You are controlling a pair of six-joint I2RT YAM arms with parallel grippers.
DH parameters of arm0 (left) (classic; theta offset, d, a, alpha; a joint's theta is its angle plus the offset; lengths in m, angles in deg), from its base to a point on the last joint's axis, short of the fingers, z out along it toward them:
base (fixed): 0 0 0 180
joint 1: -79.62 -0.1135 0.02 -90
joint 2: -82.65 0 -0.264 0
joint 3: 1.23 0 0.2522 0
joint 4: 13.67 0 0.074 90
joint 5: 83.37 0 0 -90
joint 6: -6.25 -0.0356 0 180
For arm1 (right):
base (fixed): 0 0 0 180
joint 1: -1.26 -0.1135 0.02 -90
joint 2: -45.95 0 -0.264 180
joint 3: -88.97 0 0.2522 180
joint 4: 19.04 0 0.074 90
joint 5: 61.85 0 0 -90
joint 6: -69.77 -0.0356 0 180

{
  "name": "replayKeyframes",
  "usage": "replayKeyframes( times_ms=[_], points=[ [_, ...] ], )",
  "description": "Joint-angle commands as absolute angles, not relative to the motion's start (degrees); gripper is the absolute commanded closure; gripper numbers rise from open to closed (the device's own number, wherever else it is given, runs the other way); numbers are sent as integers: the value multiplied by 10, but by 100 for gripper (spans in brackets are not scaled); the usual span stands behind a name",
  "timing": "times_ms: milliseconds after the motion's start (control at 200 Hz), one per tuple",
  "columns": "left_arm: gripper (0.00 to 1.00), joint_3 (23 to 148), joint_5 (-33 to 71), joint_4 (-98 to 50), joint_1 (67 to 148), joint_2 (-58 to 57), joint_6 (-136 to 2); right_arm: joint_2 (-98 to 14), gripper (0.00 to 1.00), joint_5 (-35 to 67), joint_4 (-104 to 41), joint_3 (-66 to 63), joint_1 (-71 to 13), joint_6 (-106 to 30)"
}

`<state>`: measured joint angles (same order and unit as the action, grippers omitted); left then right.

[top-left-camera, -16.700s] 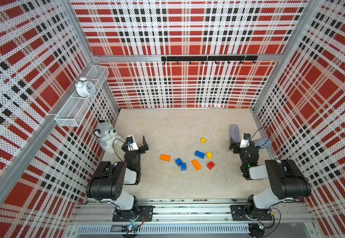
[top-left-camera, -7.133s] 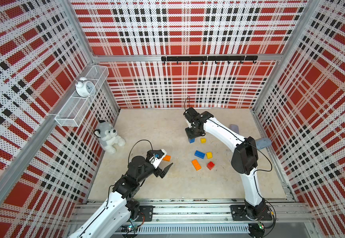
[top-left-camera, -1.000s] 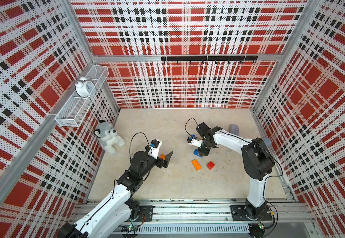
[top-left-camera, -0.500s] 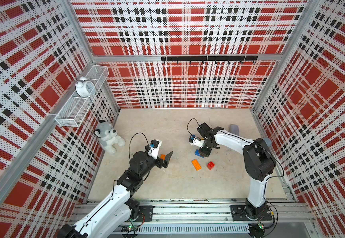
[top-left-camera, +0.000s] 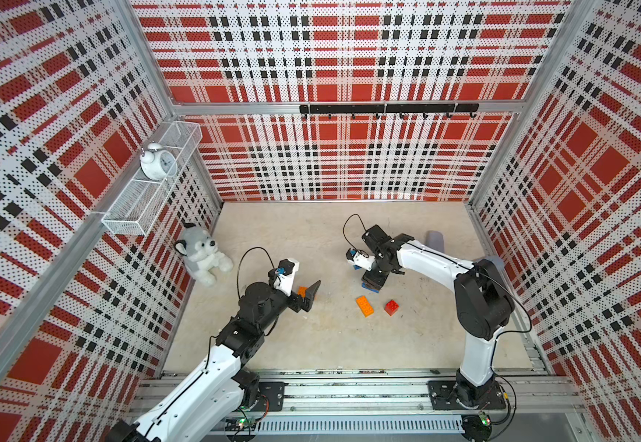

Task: Assemble a fork with lego
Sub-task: Pick up the lego brick from the center of the board.

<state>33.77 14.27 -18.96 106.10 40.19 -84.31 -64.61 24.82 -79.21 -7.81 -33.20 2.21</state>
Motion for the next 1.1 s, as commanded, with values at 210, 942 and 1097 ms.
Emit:
replayKeyframes(
  times_ms=[210,942,1097],
  points=[
    [2,343,144,-187,1061,401,-855,-704,44,272,-814,-108,-343,9],
    [2,346,153,-187,1050,388,-852,-729,56,253,-811,-125,-347,-3],
    [2,346,153,-188,1050,389,-852,-725,55,253,-811,-125,-347,-5]
  ],
)
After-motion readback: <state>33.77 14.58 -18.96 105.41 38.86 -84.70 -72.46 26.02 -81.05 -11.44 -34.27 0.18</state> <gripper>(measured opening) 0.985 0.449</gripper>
